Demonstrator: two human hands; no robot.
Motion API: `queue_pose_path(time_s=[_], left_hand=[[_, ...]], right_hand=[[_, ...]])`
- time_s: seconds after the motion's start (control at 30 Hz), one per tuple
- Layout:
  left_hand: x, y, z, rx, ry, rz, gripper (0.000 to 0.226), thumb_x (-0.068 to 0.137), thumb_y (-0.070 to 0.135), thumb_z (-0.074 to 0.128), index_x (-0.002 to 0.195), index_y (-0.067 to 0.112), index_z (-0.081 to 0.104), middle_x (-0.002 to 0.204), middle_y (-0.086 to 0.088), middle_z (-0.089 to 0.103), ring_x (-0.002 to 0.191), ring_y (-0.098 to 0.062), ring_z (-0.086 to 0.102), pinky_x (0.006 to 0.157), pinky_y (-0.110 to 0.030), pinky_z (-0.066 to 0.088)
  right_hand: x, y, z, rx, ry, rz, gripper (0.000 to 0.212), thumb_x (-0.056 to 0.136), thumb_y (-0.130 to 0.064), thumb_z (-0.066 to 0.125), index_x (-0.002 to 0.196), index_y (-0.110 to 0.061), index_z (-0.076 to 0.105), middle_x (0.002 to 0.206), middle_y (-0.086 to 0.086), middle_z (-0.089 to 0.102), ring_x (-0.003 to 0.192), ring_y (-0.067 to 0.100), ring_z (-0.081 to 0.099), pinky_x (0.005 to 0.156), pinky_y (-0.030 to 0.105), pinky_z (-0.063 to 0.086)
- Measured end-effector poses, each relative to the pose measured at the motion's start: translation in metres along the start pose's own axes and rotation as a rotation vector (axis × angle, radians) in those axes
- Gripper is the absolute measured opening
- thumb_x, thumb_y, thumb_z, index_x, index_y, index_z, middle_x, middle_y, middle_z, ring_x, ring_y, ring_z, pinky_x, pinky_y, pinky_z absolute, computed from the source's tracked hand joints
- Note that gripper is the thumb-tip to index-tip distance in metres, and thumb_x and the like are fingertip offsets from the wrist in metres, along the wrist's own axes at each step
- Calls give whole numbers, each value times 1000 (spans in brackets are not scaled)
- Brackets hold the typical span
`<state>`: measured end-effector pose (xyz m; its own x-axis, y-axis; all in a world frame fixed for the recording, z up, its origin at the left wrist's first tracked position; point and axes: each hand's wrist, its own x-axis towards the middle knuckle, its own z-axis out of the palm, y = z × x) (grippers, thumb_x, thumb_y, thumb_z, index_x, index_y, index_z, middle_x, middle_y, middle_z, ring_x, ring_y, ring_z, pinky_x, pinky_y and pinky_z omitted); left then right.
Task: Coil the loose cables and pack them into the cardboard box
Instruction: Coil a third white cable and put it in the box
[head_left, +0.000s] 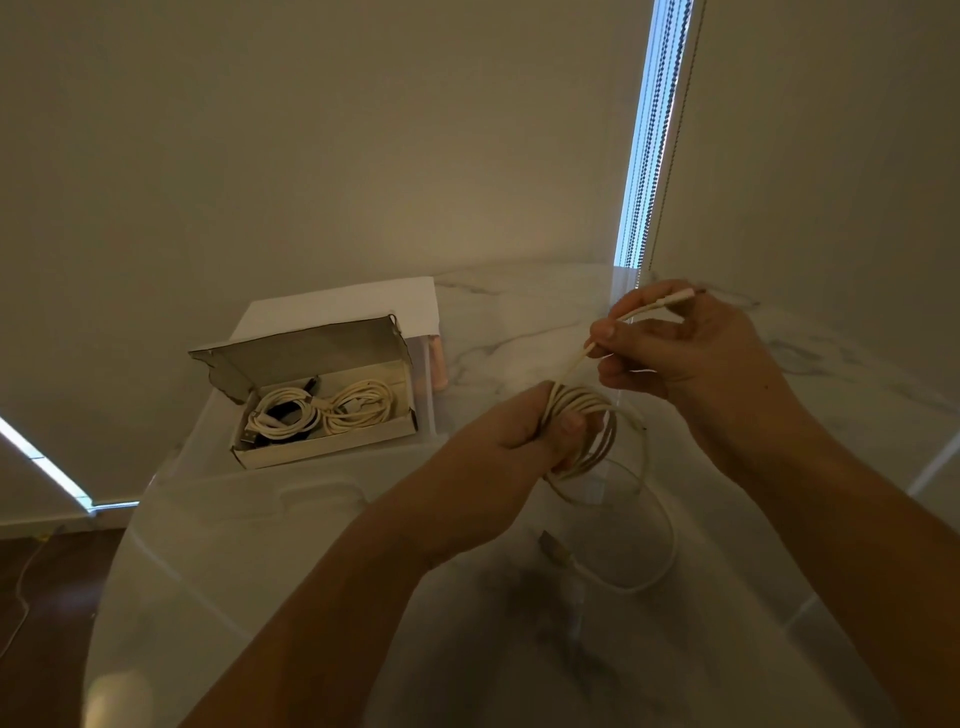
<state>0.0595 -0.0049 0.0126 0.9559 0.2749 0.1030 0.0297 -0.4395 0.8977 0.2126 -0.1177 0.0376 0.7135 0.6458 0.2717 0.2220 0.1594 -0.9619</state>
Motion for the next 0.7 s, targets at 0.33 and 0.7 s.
queue_pose_path(time_s=[0.33, 0.7], left_hand=[[5, -5, -4, -293, 203, 47, 23, 103, 32, 45, 104, 28, 67, 80, 17, 61, 80, -5, 53, 83, -30, 47], [9, -8, -9, -526, 322, -18, 24, 96, 38, 52, 93, 28, 74, 88, 1, 58, 85, -14, 51, 87, -34, 43]], right_hand=[[2, -4, -6, -51, -208, -34, 14, 93, -12, 63, 99, 0, 68, 94, 12, 74, 86, 28, 71, 78, 30, 58], [-2, -3, -5, -495, -160, -333, 7, 88, -19, 71, 94, -23, 73, 87, -10, 72, 87, 4, 67, 77, 10, 48]])
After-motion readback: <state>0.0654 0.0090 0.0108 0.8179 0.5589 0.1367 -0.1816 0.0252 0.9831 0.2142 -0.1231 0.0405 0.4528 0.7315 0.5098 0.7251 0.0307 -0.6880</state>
